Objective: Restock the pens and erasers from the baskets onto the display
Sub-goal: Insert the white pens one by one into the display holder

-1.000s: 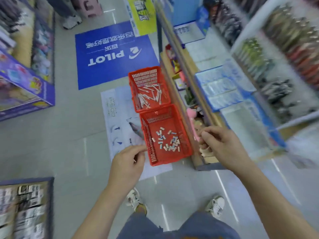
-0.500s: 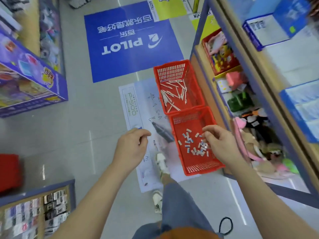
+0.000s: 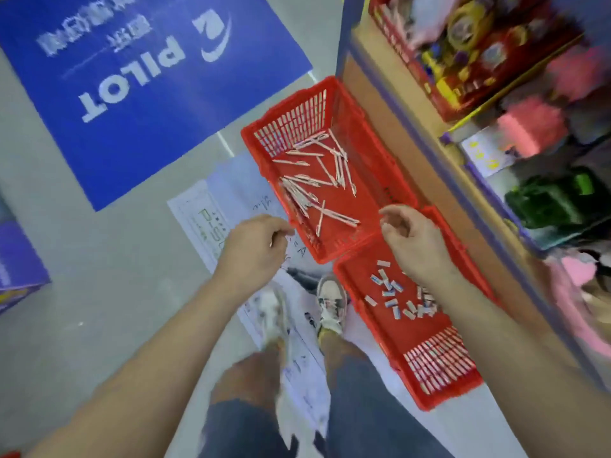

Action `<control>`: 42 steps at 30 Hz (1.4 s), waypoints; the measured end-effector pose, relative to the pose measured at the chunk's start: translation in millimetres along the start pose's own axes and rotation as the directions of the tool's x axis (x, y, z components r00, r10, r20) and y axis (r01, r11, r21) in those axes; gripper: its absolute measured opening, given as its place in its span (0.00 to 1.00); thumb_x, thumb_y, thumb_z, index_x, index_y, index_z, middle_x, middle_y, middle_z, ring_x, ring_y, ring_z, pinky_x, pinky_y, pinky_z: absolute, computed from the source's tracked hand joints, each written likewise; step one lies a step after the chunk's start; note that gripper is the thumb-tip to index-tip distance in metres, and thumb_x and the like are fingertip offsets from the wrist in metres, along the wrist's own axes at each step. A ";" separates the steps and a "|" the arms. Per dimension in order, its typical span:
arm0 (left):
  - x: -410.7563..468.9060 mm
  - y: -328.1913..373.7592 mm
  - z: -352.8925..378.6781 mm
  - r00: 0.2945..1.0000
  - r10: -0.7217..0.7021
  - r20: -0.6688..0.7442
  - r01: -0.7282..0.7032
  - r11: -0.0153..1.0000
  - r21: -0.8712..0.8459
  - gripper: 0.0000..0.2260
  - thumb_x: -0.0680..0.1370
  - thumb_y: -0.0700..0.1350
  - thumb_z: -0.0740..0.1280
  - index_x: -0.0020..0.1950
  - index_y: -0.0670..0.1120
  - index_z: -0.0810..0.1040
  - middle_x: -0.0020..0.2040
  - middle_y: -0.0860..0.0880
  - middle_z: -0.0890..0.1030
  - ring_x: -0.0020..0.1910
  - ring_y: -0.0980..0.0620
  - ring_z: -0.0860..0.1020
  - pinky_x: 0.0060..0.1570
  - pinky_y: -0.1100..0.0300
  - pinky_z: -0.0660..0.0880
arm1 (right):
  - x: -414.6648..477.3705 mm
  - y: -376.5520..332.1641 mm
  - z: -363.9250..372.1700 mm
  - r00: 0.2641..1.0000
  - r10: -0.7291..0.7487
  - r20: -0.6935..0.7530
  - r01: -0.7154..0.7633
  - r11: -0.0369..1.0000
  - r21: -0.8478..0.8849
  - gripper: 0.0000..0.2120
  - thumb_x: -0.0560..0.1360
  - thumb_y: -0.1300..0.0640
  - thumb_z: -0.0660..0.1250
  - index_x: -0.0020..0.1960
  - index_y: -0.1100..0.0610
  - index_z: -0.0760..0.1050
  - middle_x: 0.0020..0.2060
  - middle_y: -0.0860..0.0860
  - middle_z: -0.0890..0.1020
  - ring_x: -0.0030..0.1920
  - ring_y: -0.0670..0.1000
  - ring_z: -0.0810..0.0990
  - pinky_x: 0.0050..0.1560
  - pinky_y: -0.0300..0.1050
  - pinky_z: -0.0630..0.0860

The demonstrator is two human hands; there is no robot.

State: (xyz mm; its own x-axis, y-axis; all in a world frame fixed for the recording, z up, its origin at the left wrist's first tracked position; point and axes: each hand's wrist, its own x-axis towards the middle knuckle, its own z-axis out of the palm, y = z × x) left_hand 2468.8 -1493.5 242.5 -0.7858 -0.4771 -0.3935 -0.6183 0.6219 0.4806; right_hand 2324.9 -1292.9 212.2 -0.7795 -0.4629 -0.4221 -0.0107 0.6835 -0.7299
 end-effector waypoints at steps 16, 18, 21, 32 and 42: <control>411.8 -160.8 250.3 0.578 0.263 0.772 -0.806 0.334 0.489 0.25 0.72 0.47 0.68 0.68 0.45 0.70 0.60 0.42 0.77 0.59 0.42 0.75 0.59 0.52 0.73 | 359.9 213.9 230.4 0.987 0.157 0.037 -0.127 0.894 -0.429 0.44 0.73 0.45 0.71 0.77 0.63 0.52 0.76 0.61 0.57 0.76 0.58 0.57 0.74 0.44 0.54; 427.9 -169.3 271.8 0.512 0.245 0.823 -0.858 0.186 0.478 0.31 0.71 0.53 0.71 0.70 0.43 0.67 0.64 0.41 0.74 0.62 0.42 0.74 0.62 0.50 0.71 | 383.4 227.3 247.1 0.977 0.213 0.024 -0.175 0.856 -0.486 0.51 0.69 0.39 0.72 0.77 0.62 0.47 0.77 0.61 0.54 0.76 0.59 0.54 0.75 0.47 0.53; 437.1 -172.2 292.5 0.448 0.230 0.864 -0.886 -0.016 0.464 0.37 0.68 0.58 0.74 0.72 0.44 0.65 0.67 0.43 0.71 0.65 0.44 0.72 0.61 0.47 0.72 | 394.9 235.2 269.9 0.973 0.215 -0.086 -0.224 0.779 -0.586 0.51 0.66 0.37 0.73 0.76 0.59 0.50 0.72 0.61 0.60 0.72 0.61 0.61 0.71 0.53 0.62; 442.1 -178.4 304.0 0.591 0.399 0.701 -0.778 0.051 0.626 0.23 0.78 0.41 0.62 0.71 0.42 0.59 0.60 0.41 0.76 0.56 0.41 0.78 0.49 0.49 0.76 | 361.5 246.5 272.6 0.937 0.337 -0.089 -0.321 0.734 -0.599 0.19 0.74 0.59 0.66 0.62 0.60 0.68 0.60 0.60 0.78 0.59 0.62 0.78 0.54 0.51 0.75; 486.5 -176.5 285.2 0.691 0.359 0.628 -0.720 0.419 0.553 0.21 0.75 0.48 0.66 0.66 0.44 0.71 0.62 0.42 0.77 0.59 0.42 0.76 0.58 0.52 0.72 | 353.7 234.8 304.8 0.928 0.306 -0.212 -0.372 0.767 -0.523 0.22 0.76 0.52 0.64 0.65 0.60 0.64 0.63 0.58 0.71 0.62 0.61 0.75 0.55 0.53 0.74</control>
State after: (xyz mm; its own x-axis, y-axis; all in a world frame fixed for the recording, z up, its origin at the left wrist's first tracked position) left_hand 2200.0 -1658.3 -257.3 -0.7548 0.2836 -0.5915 0.3154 0.9475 0.0518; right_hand 2237.6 -1468.2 -272.3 -0.8593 -0.1006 -0.5015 -0.0454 0.9916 -0.1212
